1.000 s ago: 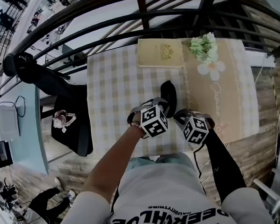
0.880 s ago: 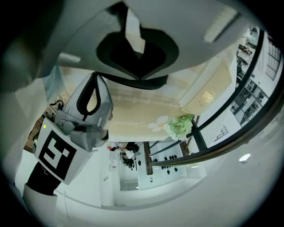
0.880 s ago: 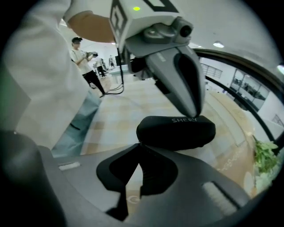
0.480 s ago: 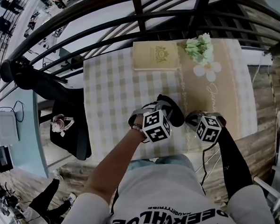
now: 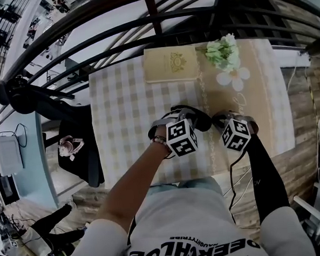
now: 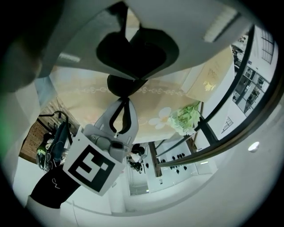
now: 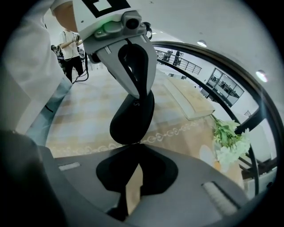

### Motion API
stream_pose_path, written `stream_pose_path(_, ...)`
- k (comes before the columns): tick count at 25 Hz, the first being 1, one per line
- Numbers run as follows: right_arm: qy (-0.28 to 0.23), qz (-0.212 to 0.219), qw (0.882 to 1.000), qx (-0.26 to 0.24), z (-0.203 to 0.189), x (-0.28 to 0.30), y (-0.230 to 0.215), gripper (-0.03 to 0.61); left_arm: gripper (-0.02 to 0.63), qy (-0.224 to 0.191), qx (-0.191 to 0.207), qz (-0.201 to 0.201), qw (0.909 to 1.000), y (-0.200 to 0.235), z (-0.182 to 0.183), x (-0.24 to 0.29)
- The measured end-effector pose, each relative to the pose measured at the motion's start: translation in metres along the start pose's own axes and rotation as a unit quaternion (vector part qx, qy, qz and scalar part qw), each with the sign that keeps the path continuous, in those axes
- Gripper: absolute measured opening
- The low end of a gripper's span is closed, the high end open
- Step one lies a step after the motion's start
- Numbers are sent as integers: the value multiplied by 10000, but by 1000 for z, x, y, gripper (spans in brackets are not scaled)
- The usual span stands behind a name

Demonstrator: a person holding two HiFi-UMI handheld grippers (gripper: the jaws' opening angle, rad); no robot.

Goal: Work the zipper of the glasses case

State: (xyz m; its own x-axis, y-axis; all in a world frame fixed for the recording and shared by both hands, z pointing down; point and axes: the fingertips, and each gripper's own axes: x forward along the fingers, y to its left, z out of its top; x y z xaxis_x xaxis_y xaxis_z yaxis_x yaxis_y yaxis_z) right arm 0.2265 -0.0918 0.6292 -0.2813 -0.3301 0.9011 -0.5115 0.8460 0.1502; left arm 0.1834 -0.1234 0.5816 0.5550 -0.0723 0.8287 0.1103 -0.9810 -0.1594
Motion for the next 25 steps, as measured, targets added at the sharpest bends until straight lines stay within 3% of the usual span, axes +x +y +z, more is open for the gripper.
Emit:
stream_pose_path(4,32,21,10000,48,-3,5,-1,31,11,-89,-203,59,9997,6,1,5)
stream_pose_path(14,-15,143,9997,210,-5,4,3,29,8,-249,-217,-40,9994,4,1,5)
stream_pose_path(19,-6,246,9993,267,-7,-1,14,29,6,-231,142,85,9996,1,0,4)
stream_pose_path(25,-21,225,9989,405,-6,-3,28,29,6,-242,211,39,9995,-1,-2,2)
